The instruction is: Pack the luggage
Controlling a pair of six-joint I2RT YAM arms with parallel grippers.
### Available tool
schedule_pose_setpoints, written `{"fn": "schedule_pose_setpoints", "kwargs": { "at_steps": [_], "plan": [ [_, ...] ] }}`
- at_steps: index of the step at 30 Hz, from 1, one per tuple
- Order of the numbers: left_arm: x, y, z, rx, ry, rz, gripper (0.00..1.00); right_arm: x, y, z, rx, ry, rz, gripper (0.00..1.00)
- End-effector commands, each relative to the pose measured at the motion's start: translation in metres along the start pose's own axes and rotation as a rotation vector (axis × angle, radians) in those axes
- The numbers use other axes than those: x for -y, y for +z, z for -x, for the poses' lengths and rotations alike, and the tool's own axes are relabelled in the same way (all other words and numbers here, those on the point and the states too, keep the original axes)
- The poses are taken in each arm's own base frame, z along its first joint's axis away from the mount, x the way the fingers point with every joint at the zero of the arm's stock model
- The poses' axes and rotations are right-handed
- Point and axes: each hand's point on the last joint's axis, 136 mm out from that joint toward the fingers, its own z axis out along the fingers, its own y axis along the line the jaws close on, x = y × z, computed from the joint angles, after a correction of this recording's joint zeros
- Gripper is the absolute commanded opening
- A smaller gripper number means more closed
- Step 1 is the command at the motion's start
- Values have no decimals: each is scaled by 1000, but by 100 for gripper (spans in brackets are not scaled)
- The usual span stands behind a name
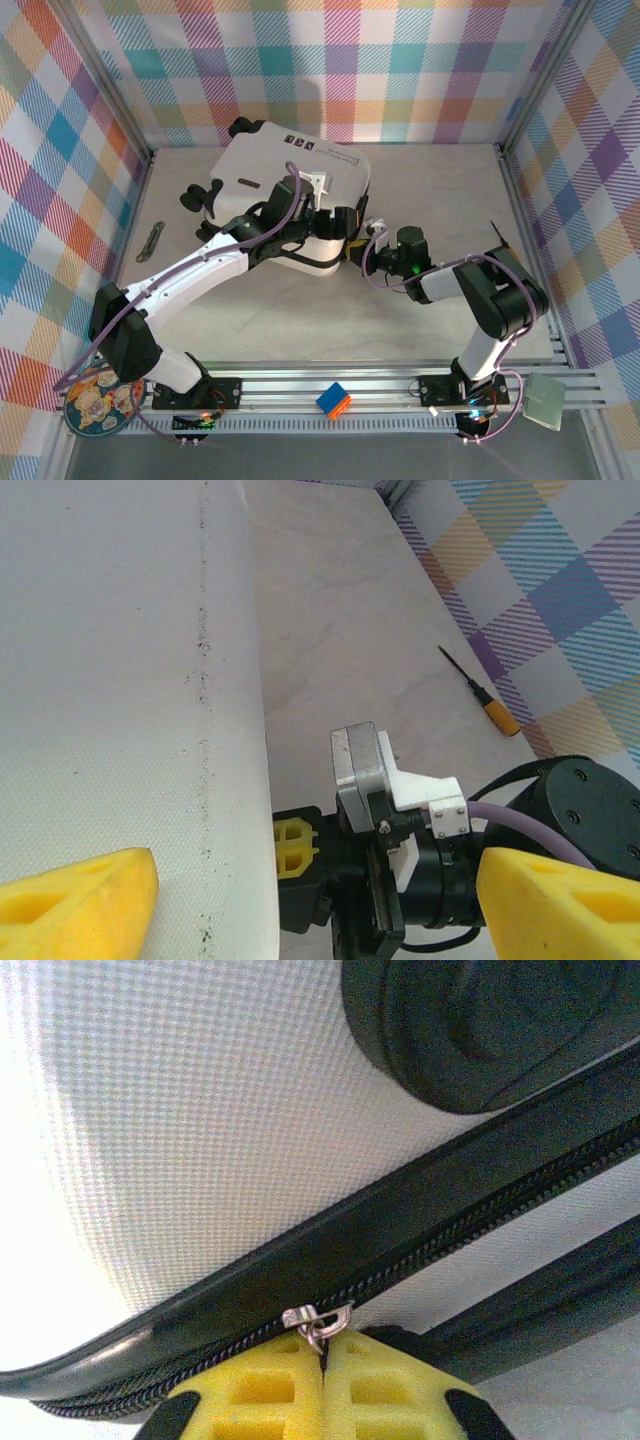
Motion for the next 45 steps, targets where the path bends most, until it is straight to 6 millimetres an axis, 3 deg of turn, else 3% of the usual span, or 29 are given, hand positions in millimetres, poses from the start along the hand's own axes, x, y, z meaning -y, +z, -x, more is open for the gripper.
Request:
{"fn": "schedule_pose_setpoints", "kwargs": {
  "at_steps": [1, 9, 11, 22, 35, 45],
  "plan": [
    [9, -11, 2, -18, 15, -42, 83, -38, 3, -12, -28, -48, 77, 0],
    [12, -8, 8, -17, 55, -40, 83, -82, 2, -31, -55, -100, 97, 0],
    [5, -6, 6, -16, 51, -7, 83, -80, 1, -32, -62, -86, 63, 0],
    [-40, 5, -33, -74, -30, 150, 81, -12, 2, -14, -81, -34, -225, 0],
    [-50, -4, -38, -81, -25, 169, 78, 45, 0, 15, -91, -4, -395, 0],
    [-48, -7, -37, -78, -17, 153, 77, 119, 1, 45, -56, 100, -514, 0]
  ]
}}
